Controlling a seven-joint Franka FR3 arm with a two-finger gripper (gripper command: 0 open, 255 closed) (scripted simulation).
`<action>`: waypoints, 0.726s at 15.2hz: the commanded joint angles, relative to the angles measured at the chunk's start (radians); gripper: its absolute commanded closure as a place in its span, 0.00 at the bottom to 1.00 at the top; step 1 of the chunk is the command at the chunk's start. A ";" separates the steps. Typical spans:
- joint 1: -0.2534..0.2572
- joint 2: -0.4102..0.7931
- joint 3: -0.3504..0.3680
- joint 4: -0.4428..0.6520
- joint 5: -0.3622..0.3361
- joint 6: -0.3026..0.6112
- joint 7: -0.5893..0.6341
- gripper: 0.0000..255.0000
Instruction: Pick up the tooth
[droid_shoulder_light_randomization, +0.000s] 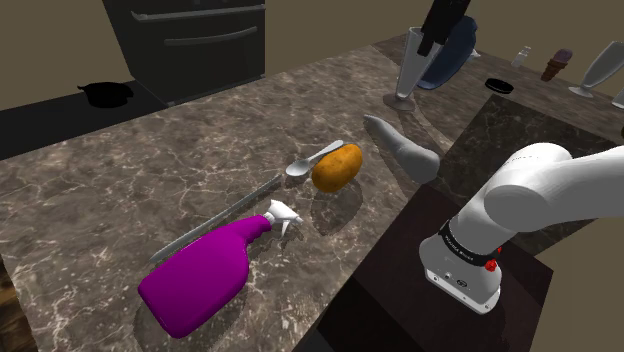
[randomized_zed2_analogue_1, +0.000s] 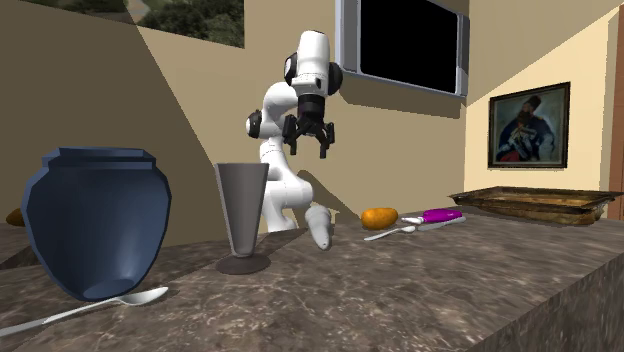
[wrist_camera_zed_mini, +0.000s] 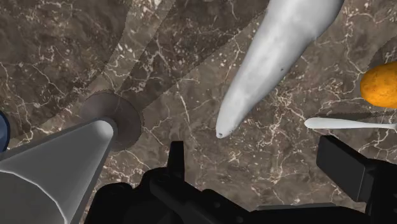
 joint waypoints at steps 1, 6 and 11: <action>0.000 0.000 0.000 0.000 0.000 0.000 0.000 0.00; -0.031 0.018 0.068 -0.131 0.034 0.053 0.166 0.00; -0.054 0.061 0.135 -0.245 0.081 0.114 0.331 0.00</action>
